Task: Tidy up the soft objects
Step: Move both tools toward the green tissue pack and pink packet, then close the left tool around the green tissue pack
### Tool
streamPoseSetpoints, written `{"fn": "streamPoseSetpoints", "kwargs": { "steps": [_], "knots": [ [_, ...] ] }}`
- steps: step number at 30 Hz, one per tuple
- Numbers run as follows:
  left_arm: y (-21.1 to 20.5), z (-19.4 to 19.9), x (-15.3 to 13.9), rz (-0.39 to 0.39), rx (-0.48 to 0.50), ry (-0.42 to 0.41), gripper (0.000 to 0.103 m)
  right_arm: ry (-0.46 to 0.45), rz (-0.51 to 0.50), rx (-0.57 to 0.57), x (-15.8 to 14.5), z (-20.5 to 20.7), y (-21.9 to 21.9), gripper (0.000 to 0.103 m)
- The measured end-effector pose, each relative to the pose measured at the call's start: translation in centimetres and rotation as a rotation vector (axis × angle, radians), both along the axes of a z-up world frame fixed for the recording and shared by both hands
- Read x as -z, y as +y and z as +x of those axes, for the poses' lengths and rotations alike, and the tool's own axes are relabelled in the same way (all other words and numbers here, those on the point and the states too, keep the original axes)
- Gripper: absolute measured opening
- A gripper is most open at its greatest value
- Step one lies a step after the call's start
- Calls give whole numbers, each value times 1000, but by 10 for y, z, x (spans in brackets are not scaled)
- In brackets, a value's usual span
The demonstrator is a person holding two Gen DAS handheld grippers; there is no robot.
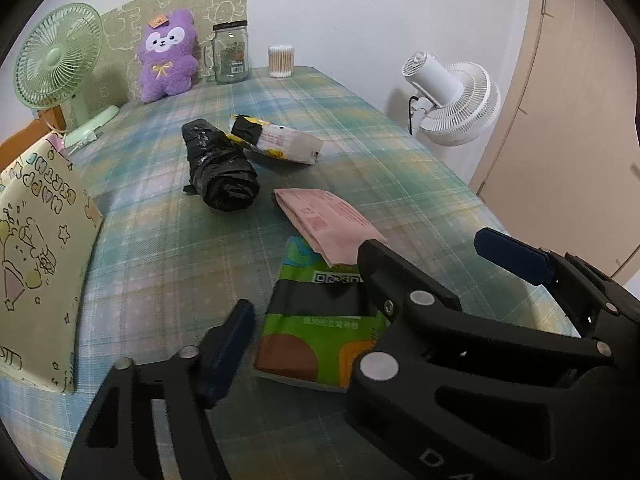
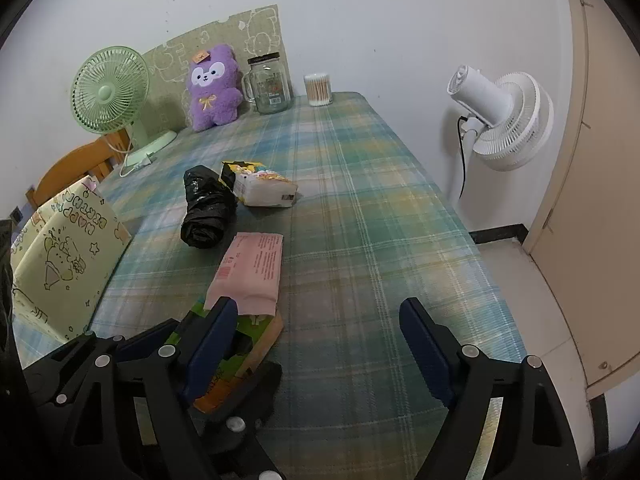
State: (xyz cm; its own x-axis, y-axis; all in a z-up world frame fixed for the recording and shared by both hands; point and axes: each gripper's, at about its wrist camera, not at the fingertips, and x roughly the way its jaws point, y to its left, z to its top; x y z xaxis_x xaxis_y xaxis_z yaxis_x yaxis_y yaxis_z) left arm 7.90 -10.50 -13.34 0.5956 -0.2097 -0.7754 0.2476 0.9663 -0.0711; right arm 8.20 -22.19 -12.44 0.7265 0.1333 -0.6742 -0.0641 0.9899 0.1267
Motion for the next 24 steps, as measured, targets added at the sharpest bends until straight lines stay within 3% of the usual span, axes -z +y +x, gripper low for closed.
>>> {"fn": "streamPoseSetpoints", "kwargs": {
  "steps": [2,6,24],
  "knots": [
    [1,0,0,4,-1,-3,59,0,-1,-2,0,1,1,86],
    [4,-2,0,2,3,-5,54,0,0,-10,-1,-1,6,86],
    [56,-21,-16,0,-105,-47,53,-22,19,-106,-13,-13,57,86]
  ]
}}
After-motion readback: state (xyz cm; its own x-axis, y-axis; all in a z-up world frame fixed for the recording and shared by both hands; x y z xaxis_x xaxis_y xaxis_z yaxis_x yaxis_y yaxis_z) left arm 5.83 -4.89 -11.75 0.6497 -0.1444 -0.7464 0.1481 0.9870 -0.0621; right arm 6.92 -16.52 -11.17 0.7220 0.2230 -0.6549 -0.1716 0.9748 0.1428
